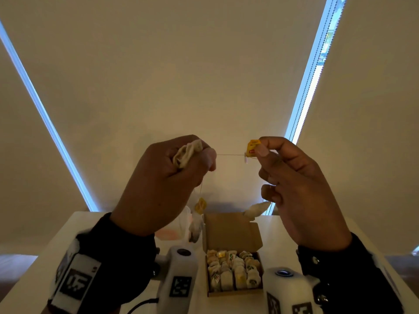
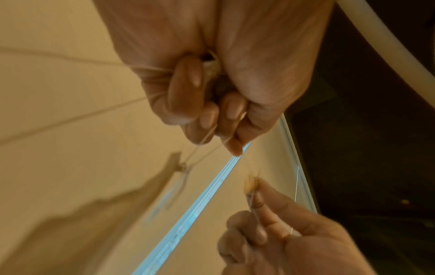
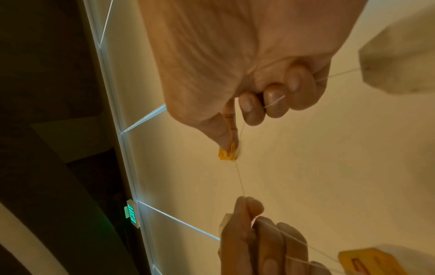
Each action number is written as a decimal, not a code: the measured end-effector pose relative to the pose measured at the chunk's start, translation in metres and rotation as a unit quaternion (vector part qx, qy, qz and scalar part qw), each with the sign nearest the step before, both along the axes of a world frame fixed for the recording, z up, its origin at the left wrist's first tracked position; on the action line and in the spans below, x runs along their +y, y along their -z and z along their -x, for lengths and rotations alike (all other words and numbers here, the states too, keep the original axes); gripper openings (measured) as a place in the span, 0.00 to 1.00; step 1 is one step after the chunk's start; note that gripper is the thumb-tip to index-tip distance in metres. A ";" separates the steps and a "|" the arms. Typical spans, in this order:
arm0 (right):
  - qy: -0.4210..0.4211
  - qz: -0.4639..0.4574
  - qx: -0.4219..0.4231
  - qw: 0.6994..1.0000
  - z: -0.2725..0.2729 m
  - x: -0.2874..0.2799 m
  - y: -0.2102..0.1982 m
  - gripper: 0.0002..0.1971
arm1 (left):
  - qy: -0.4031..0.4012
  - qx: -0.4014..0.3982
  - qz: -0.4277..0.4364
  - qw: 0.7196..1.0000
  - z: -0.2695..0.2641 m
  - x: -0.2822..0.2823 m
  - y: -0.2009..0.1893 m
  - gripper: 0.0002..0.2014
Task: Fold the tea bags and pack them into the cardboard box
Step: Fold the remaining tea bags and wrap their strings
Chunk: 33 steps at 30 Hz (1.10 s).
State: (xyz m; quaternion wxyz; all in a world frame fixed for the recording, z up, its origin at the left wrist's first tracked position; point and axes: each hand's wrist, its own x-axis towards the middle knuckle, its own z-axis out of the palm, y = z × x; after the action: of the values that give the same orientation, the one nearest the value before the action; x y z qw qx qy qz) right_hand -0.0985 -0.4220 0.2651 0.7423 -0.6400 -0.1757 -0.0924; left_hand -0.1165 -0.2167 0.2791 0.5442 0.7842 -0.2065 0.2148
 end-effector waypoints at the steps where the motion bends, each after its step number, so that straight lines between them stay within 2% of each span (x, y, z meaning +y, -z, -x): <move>1: 0.008 0.008 0.007 1.000 -0.001 0.001 0.001 0.10 | 0.018 0.018 0.038 0.999 -0.001 0.000 0.000 0.13; 4: 0.008 0.065 0.027 0.998 -0.004 0.000 0.003 0.14 | 0.039 0.048 0.100 0.993 -0.005 0.001 0.001 0.13; 6: -0.009 0.136 0.037 0.990 -0.006 -0.002 0.006 0.14 | 0.045 0.059 0.121 0.990 -0.008 0.002 0.003 0.13; 9: -0.002 0.213 0.002 0.977 -0.008 -0.004 0.008 0.07 | 0.042 0.071 0.108 0.991 -0.014 0.001 0.008 0.13; 12: -0.038 0.180 -0.015 0.983 -0.009 -0.002 0.009 0.08 | 0.036 0.079 0.044 0.995 -0.020 -0.001 0.016 0.13; 14: 0.013 0.233 -0.058 0.971 -0.011 0.000 0.011 0.07 | 0.040 0.083 0.030 0.995 -0.020 -0.004 0.018 0.13; 16: 0.015 0.225 -0.067 0.972 -0.012 0.000 0.011 0.07 | 0.035 0.082 0.034 0.995 -0.020 -0.005 0.017 0.13; 19: 0.007 0.205 -0.060 0.977 -0.013 -0.003 0.012 0.10 | 0.009 0.098 0.110 0.989 -0.024 -0.003 0.016 0.13; 21: 0.006 0.177 -0.046 0.983 -0.016 -0.007 0.010 0.06 | -0.003 0.121 0.174 0.977 -0.029 -0.001 0.016 0.13; 24: 0.016 0.174 -0.038 0.984 -0.021 -0.011 0.011 0.06 | -0.008 0.138 0.212 0.967 -0.033 -0.003 0.018 0.18; 26: 0.031 0.175 -0.041 0.983 -0.023 -0.010 0.010 0.06 | -0.014 0.123 0.179 0.976 -0.033 -0.005 0.019 0.21; 29: 0.034 0.177 -0.044 0.983 -0.024 -0.009 0.009 0.07 | -0.018 0.095 0.066 0.993 -0.033 -0.007 0.018 0.24; 31: 0.031 0.177 -0.044 0.983 -0.024 -0.008 0.007 0.08 | -0.029 0.086 0.001 0.996 -0.034 -0.006 0.018 0.26; 33: 0.035 0.177 -0.041 0.983 -0.024 -0.007 0.005 0.08 | -0.048 0.065 -0.026 0.996 -0.033 -0.008 0.017 0.27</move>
State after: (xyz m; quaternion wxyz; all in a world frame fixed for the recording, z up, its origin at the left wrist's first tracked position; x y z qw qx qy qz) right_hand -0.0746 -0.4293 0.2605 0.6056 -0.7627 -0.1976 -0.1117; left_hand -0.0835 -0.2248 0.2624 0.5246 0.8196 -0.1386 0.1842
